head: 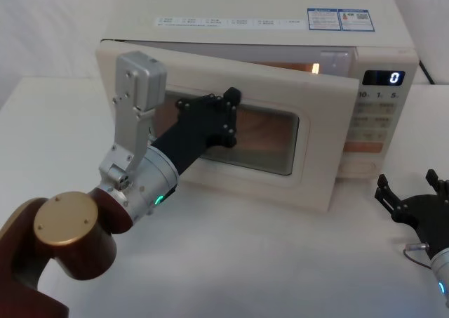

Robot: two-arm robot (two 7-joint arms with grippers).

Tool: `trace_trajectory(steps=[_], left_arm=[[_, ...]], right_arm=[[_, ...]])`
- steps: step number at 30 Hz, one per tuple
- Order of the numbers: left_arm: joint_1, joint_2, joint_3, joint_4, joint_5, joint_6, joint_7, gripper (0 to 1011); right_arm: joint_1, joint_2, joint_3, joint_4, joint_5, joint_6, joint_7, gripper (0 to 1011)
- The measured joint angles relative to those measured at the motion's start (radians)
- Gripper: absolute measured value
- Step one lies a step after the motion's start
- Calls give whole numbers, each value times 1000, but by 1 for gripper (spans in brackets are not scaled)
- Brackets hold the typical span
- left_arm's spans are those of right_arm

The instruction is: Press the button to open the microwave door with one hand; close the microwave door with the other hand.

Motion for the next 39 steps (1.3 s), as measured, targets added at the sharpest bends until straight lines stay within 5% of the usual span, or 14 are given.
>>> trace_trajectory(steps=[39], left_arm=[[-56,-64,-14,70,64,27,28,0]], right_arm=[[0,0,0,0,0,0,0,1002]])
